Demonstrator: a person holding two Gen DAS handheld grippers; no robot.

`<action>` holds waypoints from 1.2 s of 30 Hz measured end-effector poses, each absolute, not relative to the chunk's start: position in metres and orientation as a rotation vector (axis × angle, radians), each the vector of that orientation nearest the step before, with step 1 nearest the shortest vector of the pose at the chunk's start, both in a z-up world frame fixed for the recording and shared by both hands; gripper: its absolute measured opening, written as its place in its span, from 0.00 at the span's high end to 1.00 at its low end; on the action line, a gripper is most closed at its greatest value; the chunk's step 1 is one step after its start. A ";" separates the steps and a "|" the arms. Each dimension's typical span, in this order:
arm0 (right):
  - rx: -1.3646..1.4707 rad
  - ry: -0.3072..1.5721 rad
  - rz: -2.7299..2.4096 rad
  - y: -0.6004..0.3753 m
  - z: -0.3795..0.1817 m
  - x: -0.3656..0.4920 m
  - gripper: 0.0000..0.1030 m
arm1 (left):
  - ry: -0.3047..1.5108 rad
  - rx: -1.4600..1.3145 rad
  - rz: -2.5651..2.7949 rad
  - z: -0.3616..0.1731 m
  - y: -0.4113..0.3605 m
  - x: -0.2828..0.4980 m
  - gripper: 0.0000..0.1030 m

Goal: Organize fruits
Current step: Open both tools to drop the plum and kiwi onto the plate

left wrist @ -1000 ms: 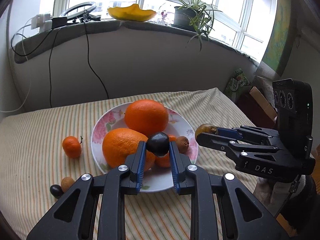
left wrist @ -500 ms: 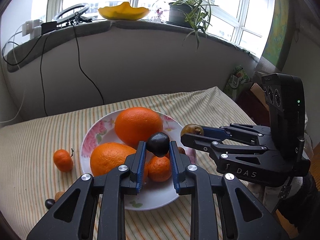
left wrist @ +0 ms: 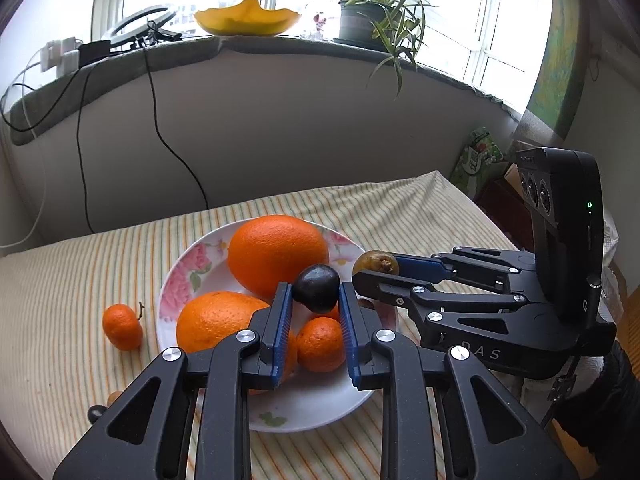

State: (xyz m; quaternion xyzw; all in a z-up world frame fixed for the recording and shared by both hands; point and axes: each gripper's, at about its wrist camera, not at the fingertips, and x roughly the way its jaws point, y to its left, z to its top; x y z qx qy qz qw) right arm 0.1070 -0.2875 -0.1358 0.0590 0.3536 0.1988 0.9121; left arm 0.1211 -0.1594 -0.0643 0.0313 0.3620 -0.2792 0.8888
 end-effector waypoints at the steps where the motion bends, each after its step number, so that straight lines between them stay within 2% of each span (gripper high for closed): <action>1: 0.120 0.728 0.409 -0.287 -0.136 0.107 0.69 | 0.752 0.065 -0.579 -0.064 -0.159 0.121 0.78; 5: 0.115 0.728 0.410 -0.286 -0.136 0.107 0.69 | 0.749 0.061 -0.572 -0.064 -0.158 0.121 0.69; 10: 0.109 0.726 0.406 -0.285 -0.136 0.108 0.67 | 0.743 0.055 -0.568 -0.063 -0.156 0.121 0.69; 11: 0.109 0.726 0.407 -0.285 -0.136 0.108 0.63 | 0.742 0.054 -0.566 -0.062 -0.156 0.120 0.69; 14: 0.105 0.704 0.404 -0.286 -0.134 0.105 0.42 | 0.738 0.048 -0.565 -0.061 -0.153 0.119 0.69; 15: 0.101 0.697 0.403 -0.286 -0.132 0.103 0.38 | 0.736 0.048 -0.564 -0.061 -0.153 0.119 0.69; 17: 0.092 0.686 0.400 -0.285 -0.130 0.101 0.36 | 0.733 0.045 -0.562 -0.060 -0.151 0.118 0.68; 22: 0.084 0.684 0.397 -0.284 -0.127 0.097 0.33 | 0.722 0.038 -0.562 -0.057 -0.147 0.115 0.58; 26: 0.084 0.685 0.392 -0.283 -0.125 0.093 0.32 | 0.709 0.025 -0.556 -0.053 -0.142 0.111 0.41; 30: 0.081 0.689 0.383 -0.282 -0.123 0.089 0.29 | 0.695 0.015 -0.540 -0.050 -0.135 0.109 0.33; 32: 0.077 0.684 0.381 -0.281 -0.121 0.086 0.17 | 0.690 0.010 -0.533 -0.049 -0.130 0.107 0.33; 36: 0.065 0.659 0.380 -0.278 -0.116 0.078 0.16 | 0.687 0.002 -0.516 -0.049 -0.121 0.106 0.32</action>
